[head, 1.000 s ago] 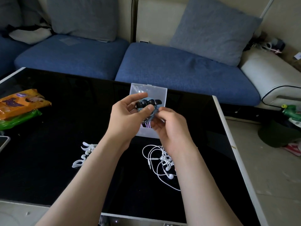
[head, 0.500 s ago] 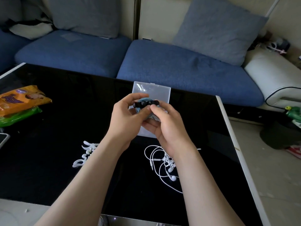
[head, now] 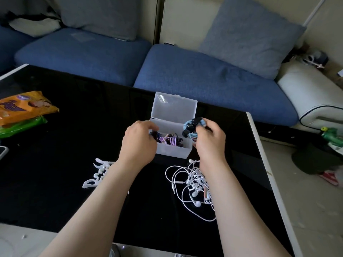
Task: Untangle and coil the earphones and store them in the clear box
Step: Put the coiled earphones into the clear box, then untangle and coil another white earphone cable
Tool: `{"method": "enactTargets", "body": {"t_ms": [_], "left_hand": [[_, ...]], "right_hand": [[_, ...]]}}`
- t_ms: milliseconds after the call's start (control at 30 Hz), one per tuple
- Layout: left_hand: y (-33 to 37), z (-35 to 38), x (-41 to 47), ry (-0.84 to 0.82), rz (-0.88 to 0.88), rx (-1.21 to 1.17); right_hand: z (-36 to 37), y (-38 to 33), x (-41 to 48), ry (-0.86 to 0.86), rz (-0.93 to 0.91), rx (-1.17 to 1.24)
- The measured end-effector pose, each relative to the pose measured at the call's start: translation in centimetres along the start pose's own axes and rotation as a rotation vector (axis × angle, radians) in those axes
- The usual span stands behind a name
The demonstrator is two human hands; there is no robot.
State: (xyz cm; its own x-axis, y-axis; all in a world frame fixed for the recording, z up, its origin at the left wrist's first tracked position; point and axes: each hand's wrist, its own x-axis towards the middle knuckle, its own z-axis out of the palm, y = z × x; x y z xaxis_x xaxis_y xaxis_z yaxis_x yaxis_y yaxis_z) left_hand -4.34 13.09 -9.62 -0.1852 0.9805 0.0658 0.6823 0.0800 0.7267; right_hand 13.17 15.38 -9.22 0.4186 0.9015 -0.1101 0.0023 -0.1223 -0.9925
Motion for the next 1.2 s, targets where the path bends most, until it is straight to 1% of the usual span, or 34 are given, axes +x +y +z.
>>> {"method": "enactTargets", "body": {"t_ms": [67, 167, 233, 367, 467, 533, 633, 700, 900, 1067, 1200], "left_hand": [[-0.6, 0.4, -0.2, -0.067, 0.021, 0.14], [-1.2, 0.4, -0.3, -0.107, 0.0, 0.21], [-1.4, 0.2, -0.4, -0.112, -0.006, 0.256], [-1.3, 0.0, -0.8, -0.138, -0.002, 0.345], [-1.3, 0.1, -0.7, -0.124, 0.001, 0.369], [-1.2, 0.1, -0.8, -0.118, -0.014, 0.378], [-1.0, 0.2, -0.8, -0.115, -0.025, 0.386], [-0.9, 0.3, -0.8, -0.113, -0.026, 0.382], [-1.2, 0.7, -0.9, -0.126, -0.014, 0.358], [-1.5, 1.3, -0.5, -0.163, 0.018, 0.348], [-1.6, 1.4, -0.5, -0.181, 0.028, 0.347]], "right_hand": [[0.8, 0.3, 0.5, -0.035, -0.055, -0.132], [2.3, 0.6, 1.1, -0.117, -0.151, -0.357], [2.9, 0.6, 1.3, -0.142, -0.237, -0.494], [2.8, 1.3, 2.1, -0.054, -0.399, -0.803], [2.6, 2.3, 2.6, -0.074, -0.451, -1.093], [2.7, 2.6, 2.5, -0.064, -0.483, -1.213], [3.4, 2.7, 2.1, 0.026, -0.585, -1.412], [3.3, 2.8, 2.2, 0.042, -0.595, -1.469], [3.1, 1.9, 1.5, -0.042, -0.514, -1.606], [3.1, 1.6, 1.8, -0.091, -0.503, -1.614], [3.5, 1.1, 1.9, -0.228, -0.459, -1.671]]}}
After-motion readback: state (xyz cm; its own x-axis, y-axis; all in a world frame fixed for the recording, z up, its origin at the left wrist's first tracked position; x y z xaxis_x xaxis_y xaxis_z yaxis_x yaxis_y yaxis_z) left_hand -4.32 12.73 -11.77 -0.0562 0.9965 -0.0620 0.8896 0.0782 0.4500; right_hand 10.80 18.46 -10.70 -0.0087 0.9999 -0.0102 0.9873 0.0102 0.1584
